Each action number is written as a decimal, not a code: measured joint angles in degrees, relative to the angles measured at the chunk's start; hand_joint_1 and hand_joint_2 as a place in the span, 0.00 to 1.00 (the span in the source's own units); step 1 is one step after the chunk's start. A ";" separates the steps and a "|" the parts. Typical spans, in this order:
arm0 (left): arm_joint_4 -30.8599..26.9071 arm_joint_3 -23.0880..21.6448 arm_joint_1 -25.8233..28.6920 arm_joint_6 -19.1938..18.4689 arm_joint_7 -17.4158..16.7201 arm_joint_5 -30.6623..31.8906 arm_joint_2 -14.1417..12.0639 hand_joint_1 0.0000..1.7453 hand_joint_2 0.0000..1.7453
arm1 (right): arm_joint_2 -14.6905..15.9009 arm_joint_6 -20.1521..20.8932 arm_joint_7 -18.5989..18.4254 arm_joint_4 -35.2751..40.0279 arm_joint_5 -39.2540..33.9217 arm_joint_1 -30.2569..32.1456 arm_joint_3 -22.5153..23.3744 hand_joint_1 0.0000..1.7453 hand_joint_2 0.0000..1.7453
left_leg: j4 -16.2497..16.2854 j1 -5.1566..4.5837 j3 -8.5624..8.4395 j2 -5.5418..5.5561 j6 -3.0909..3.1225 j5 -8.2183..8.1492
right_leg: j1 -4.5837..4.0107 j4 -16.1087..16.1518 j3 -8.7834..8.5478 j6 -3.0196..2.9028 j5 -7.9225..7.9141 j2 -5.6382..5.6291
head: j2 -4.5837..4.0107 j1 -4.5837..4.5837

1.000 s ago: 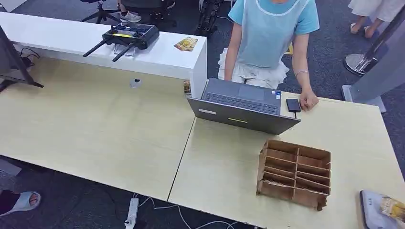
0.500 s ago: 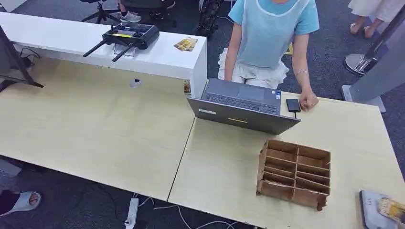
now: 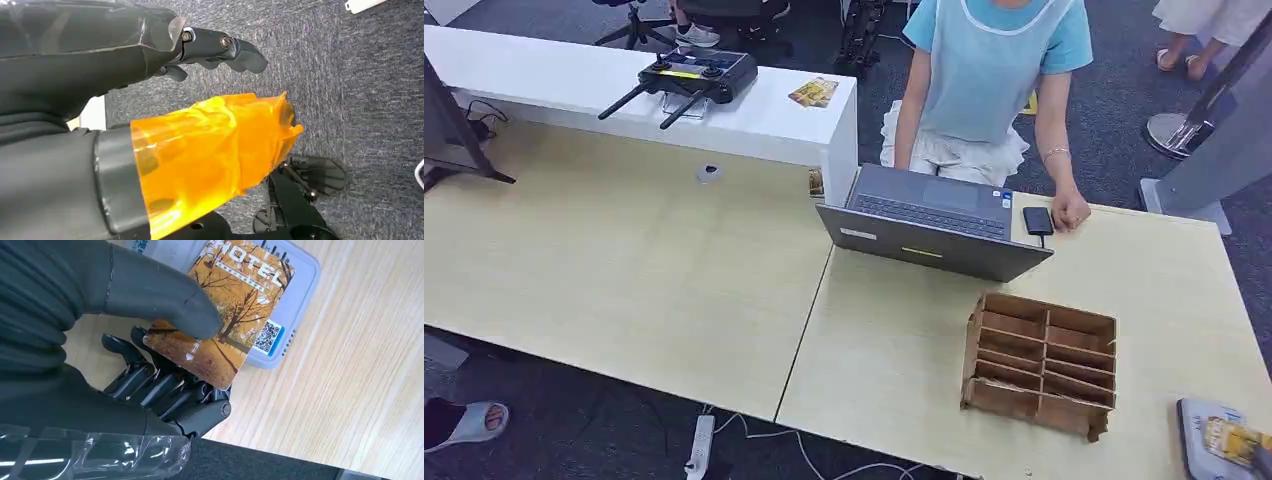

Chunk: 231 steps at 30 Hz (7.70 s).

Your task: Pass the card to the sensor for recognition and then transmit it.

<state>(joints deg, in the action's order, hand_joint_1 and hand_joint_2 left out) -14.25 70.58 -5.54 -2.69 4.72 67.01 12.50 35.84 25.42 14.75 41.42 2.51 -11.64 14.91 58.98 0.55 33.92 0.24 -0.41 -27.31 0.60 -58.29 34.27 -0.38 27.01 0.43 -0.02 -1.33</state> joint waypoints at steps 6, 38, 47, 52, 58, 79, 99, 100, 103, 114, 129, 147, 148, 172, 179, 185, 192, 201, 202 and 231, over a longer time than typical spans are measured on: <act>0.00 0.00 0.01 0.11 -0.04 -0.15 0.00 0.00 0.00 | 0.24 -1.38 -0.09 -0.13 0.66 -0.03 -0.83 1.00 1.00 | 0.00 0.00 0.00 0.00 0.00 0.00 | 0.00 0.00 -0.01 0.00 0.00 0.00 | 0.00 0.00; 0.00 0.24 -0.01 0.48 -0.33 -1.20 0.00 0.00 0.00 | 0.24 -4.13 0.92 3.30 2.08 -1.76 -2.45 1.00 1.00 | 0.00 0.00 0.01 0.00 0.04 -0.02 | 0.00 -0.01 -0.02 0.00 0.00 0.01 | 0.02 0.00; 0.00 0.35 -0.03 0.64 -0.33 -1.38 0.02 0.00 0.00 | 0.24 -4.00 0.89 8.08 3.74 -3.95 -3.02 1.00 1.00 | 0.00 0.00 0.02 0.01 0.04 -0.01 | 0.00 -0.02 -0.03 0.00 0.00 0.01 | 0.00 0.00; 0.00 0.57 -0.09 0.79 -0.33 -1.77 0.07 0.00 0.00 | 0.22 -5.05 0.79 10.49 5.33 -6.43 -4.35 1.00 1.00 | 0.00 0.00 0.00 -0.01 0.04 -0.01 | 0.01 -0.03 -0.03 0.00 0.00 0.00 | 0.00 0.00; 0.00 0.77 -0.20 0.83 -0.22 -2.01 0.13 0.00 0.00 | -0.04 -7.12 -0.17 11.45 7.99 -11.57 -7.14 1.00 1.00 | 0.00 0.00 0.04 -0.01 0.04 0.01 | 0.00 -0.05 -0.06 0.00 -0.01 0.00 | 0.00 0.00; 0.00 1.07 -0.62 1.33 -0.20 -0.94 0.57 0.00 0.00 | -5.92 -14.77 -4.78 8.59 27.86 -32.58 -18.36 1.00 1.00 | 0.00 0.00 0.02 -0.03 0.00 0.05 | 0.01 -0.09 -0.02 -0.01 -0.01 -0.05 | 0.02 0.00; 0.00 1.05 -0.63 1.49 -2.21 -0.31 0.59 0.00 0.00 | -17.20 -20.24 -9.27 4.11 50.91 -45.41 -27.04 1.00 1.00 | 0.01 0.02 -0.01 -0.02 -0.07 0.10 | -0.01 -0.12 -0.01 -0.01 -0.02 -0.06 | 0.02 0.00; 0.00 1.03 -0.64 1.47 -2.19 -0.26 0.59 0.00 0.00 | -17.88 -20.48 -9.22 3.78 52.22 -45.91 -27.72 1.00 1.00 | 0.01 0.02 -0.01 -0.01 -0.08 0.11 | -0.02 -0.13 -0.01 -0.01 -0.02 -0.05 | 0.02 0.00; 0.00 0.98 -0.62 1.38 -2.19 -0.07 0.59 0.00 0.00 | -19.87 -21.34 -9.33 2.71 54.89 -47.28 -29.79 1.00 1.00 | 0.01 0.02 -0.02 -0.02 -0.11 0.13 | -0.02 -0.14 0.00 -0.02 -0.02 -0.07 | 0.02 -0.02; 0.00 -0.50 -0.63 1.14 -2.19 1.35 0.52 0.00 0.00 | -26.20 -23.52 -11.80 -1.48 62.68 -50.78 -34.53 1.00 1.00 | 0.01 0.02 -0.01 -0.01 -0.11 0.13 | -0.02 -0.13 -0.01 -0.01 -0.02 -0.06 | 0.02 0.00; 0.00 -1.42 -0.60 0.79 -2.03 1.64 0.46 0.00 0.00 | -28.39 -26.82 -11.93 -6.19 69.38 -52.93 -38.23 0.68 1.00 | 0.03 0.02 -0.01 0.01 -0.11 0.13 | -0.02 -0.11 -0.01 -0.01 -0.02 -0.04 | 0.00 0.00; 0.00 -1.42 -0.57 0.83 -2.23 1.62 0.44 0.00 0.00 | -29.35 -27.26 -7.93 -3.12 57.52 -50.88 -32.39 0.00 1.00 | 0.04 0.02 -0.02 0.01 -0.11 0.13 | -0.02 -0.11 -0.01 -0.02 -0.02 -0.06 | 0.02 0.00; 0.00 -1.42 -0.58 0.83 -2.23 1.44 0.44 0.00 0.00 | -29.64 -26.91 -6.92 -2.14 55.05 -50.21 -31.03 0.00 1.00 | 0.04 0.02 -0.02 0.00 -0.11 0.13 | -0.03 -0.11 0.00 -0.02 -0.02 -0.05 | 0.02 0.02; 0.00 -0.55 -0.11 2.69 -2.23 -1.77 0.55 0.00 0.00 | -33.51 -11.72 3.32 43.42 0.56 -15.92 -8.72 0.00 1.00 | 0.03 0.03 0.02 0.11 -0.11 0.05 | -0.04 -0.06 0.00 0.01 0.06 0.04 | 0.00 0.02; 0.00 0.44 0.08 3.43 -2.51 -2.54 0.85 0.00 0.00 | -36.28 -10.97 4.04 57.77 -1.60 -3.89 -5.92 0.00 1.00 | 0.02 0.03 0.00 0.03 -0.09 0.03 | -0.03 -0.05 0.01 0.01 0.08 -0.01 | 0.00 0.00; 0.00 1.18 0.07 3.59 -2.21 -3.43 0.96 0.00 0.00 | -37.99 -10.65 5.48 63.99 -0.79 4.63 -5.81 0.00 1.00 | 0.02 0.04 0.00 0.04 -0.09 0.03 | -0.04 -0.05 -0.02 0.01 0.08 0.00 | 0.02 0.02; 0.00 1.79 0.09 3.91 -2.19 -4.24 1.20 0.00 0.00 | -38.34 -10.60 5.88 66.99 0.46 13.12 -6.21 0.00 1.00 | 0.01 0.03 0.01 0.04 -0.09 0.03 | -0.03 -0.04 -0.01 0.01 0.08 0.00 | 0.02 0.02; 0.00 2.03 0.11 4.20 -2.23 -4.11 1.22 0.00 0.00 | -38.31 -12.87 8.02 68.48 7.28 20.96 -6.30 0.00 1.00 | 0.01 0.03 -0.01 0.01 -0.06 0.00 | -0.04 -0.03 -0.01 0.02 0.10 -0.01 | 0.02 0.00; 0.00 2.03 0.11 4.24 -2.23 -4.11 1.22 0.00 0.00 | -38.31 -13.60 8.35 68.54 8.64 21.52 -6.27 0.00 1.00 | 0.01 0.03 0.00 0.01 -0.06 0.00 | -0.04 -0.03 -0.01 0.02 0.10 -0.01 | 0.00 0.02; 0.00 2.05 0.11 4.59 -2.75 -3.23 1.31 0.00 0.00 | -39.32 -38.60 -4.66 67.36 69.27 26.03 -8.26 0.00 1.00 | 0.01 0.03 -0.01 -0.01 -0.04 -0.01 | -0.04 -0.04 -0.01 0.02 0.09 -0.04 | 0.02 0.02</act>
<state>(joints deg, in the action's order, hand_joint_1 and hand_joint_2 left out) -14.25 72.63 -5.43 1.90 1.97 63.78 13.81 -3.47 -13.18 10.10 108.78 71.78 14.39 6.64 58.99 0.59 33.92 0.23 -0.45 -27.32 0.57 -58.33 34.25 -0.36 27.11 0.39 0.00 -1.31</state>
